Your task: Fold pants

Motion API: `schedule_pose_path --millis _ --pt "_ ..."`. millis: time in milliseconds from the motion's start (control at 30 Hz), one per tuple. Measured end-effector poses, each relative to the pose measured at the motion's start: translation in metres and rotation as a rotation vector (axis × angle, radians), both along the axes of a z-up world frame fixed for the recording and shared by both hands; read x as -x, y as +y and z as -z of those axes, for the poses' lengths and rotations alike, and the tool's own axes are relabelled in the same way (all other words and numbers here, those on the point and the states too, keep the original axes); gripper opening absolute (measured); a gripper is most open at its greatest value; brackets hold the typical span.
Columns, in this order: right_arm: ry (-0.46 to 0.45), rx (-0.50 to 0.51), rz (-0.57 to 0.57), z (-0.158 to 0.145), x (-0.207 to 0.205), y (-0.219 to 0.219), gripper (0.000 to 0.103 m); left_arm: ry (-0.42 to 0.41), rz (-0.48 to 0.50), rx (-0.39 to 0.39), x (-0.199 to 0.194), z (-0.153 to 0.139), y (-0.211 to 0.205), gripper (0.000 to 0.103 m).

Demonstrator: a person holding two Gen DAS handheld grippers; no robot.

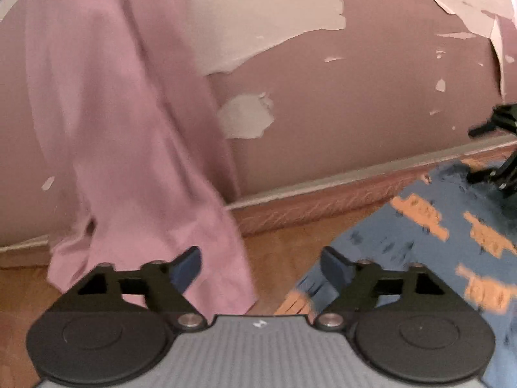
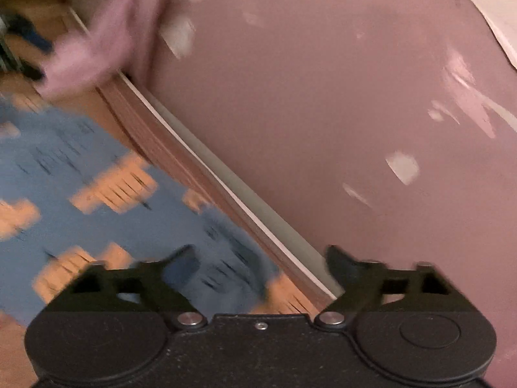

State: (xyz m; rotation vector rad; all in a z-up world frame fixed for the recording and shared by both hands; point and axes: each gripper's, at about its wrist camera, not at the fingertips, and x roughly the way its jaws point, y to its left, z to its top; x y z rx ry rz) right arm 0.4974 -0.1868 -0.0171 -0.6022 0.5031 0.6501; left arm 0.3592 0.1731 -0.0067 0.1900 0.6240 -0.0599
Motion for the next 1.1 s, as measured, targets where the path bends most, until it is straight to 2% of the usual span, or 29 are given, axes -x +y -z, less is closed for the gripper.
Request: schedule_pose_path --millis 167,267,300,367,400,467,533,567,633,700,800,867,900,933,1033,1100 --pt "0.109 -0.051 -0.167 -0.011 -0.007 0.030 0.100 0.148 0.033 0.055 -0.002 0.011 0.030 0.090" --pt "0.179 -0.039 -0.191 -0.011 -0.018 0.055 0.100 0.194 0.040 0.092 -0.005 0.018 0.031 0.089" --pt "0.201 -0.034 -0.193 -0.010 -0.023 0.062 0.100 0.204 0.037 0.093 -0.005 0.020 0.030 0.087" --pt "0.230 -0.007 -0.187 -0.009 -0.031 0.069 0.099 0.229 0.040 0.090 -0.007 0.022 0.027 0.071" --pt "0.231 0.009 -0.183 -0.009 -0.032 0.070 0.097 0.251 0.047 0.080 -0.008 0.025 0.025 0.058" --pt "0.231 0.046 -0.181 -0.007 -0.036 0.072 0.088 0.272 0.053 0.057 -0.009 0.027 0.020 0.051" --pt "0.239 0.073 -0.184 -0.004 -0.039 0.069 0.081 0.279 0.074 0.043 -0.009 0.027 0.014 0.034" --pt "0.246 0.083 -0.186 0.000 -0.041 0.070 0.076 0.281 0.082 0.037 -0.009 0.027 0.011 0.030" --pt "0.265 0.078 -0.186 0.002 -0.045 0.068 0.075 0.285 0.100 0.018 -0.008 0.026 0.003 0.011" --pt "0.315 0.053 -0.177 0.003 -0.052 0.064 0.070 0.285 0.102 -0.011 -0.006 0.026 -0.005 0.006" --pt "0.391 0.008 -0.178 0.004 -0.062 0.058 0.054 0.277 0.095 -0.058 -0.004 0.025 -0.013 0.003" --pt "0.394 -0.008 -0.167 0.003 -0.065 0.055 0.032 0.270 0.070 -0.069 -0.003 0.023 -0.014 0.003" --pt "0.398 -0.019 -0.152 0.003 -0.066 0.054 0.025 0.262 0.058 -0.078 -0.004 0.023 -0.014 0.003" --pt "0.395 -0.024 -0.136 0.003 -0.067 0.051 0.012 0.254 0.047 -0.085 -0.003 0.022 -0.014 0.003" --pt "0.368 -0.017 -0.141 0.005 -0.056 0.049 0.002 0.244 0.028 -0.089 0.000 0.021 -0.014 0.002" --pt "0.319 0.010 -0.155 0.007 -0.044 0.052 0.001 0.219 0.019 -0.120 0.003 0.019 -0.017 0.002"
